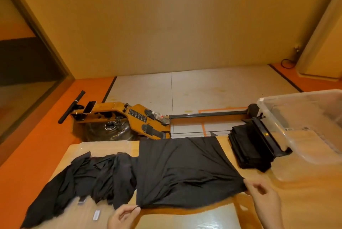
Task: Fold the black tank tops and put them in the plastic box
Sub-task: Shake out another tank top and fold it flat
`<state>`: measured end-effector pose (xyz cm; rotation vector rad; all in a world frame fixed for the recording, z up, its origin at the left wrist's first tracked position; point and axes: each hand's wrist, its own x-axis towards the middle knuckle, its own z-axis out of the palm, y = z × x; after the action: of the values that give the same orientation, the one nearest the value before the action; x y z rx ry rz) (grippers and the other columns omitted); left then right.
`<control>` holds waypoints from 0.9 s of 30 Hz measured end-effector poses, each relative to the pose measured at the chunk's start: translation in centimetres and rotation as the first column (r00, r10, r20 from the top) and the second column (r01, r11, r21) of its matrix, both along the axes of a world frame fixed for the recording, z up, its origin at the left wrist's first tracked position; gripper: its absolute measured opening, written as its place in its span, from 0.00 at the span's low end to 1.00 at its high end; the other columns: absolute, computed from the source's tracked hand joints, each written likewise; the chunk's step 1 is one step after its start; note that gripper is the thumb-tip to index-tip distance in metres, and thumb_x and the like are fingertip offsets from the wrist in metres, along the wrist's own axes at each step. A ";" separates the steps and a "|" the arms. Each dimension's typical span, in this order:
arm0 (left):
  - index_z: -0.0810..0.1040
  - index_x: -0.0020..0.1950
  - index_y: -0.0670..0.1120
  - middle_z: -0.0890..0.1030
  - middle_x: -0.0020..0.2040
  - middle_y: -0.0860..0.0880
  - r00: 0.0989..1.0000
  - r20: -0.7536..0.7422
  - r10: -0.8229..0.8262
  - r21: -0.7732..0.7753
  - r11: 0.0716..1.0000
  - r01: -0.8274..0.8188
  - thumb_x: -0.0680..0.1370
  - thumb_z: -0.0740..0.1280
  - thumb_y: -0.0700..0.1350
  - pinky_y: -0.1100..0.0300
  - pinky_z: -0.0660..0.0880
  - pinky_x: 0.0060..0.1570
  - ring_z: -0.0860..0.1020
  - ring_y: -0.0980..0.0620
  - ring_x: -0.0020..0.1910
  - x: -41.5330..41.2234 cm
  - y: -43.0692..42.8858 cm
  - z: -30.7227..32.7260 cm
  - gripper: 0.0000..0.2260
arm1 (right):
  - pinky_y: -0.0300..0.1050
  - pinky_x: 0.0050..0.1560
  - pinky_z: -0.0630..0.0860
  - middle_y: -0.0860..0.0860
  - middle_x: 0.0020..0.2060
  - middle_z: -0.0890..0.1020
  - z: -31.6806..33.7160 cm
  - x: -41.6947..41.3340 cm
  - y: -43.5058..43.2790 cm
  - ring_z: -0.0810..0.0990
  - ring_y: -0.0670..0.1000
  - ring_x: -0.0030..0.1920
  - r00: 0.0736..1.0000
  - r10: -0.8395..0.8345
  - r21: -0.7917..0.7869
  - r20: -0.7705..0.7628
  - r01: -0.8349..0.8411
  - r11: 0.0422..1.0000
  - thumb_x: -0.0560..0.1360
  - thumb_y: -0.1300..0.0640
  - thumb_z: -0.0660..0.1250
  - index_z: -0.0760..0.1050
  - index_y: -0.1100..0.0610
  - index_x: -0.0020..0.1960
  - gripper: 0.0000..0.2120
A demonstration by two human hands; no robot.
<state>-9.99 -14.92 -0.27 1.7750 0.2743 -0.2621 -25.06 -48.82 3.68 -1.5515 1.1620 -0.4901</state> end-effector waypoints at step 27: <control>0.72 0.52 0.38 0.80 0.45 0.36 0.879 -0.424 0.216 -0.059 0.963 -0.265 0.82 0.62 0.43 0.47 0.78 0.53 0.79 0.38 0.46 -2.8 1.1 -4.1 0.08 | 0.57 0.49 0.76 0.57 0.39 0.80 -7.6 -5.5 1.3 0.79 0.58 0.43 0.969 0.085 0.108 -0.234 -0.061 0.992 0.76 0.59 0.68 0.72 0.53 0.49 0.06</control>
<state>-12.75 -13.79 -4.36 1.5383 0.7672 -0.4670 -30.56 -47.56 -3.95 -1.5903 1.2858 -0.1962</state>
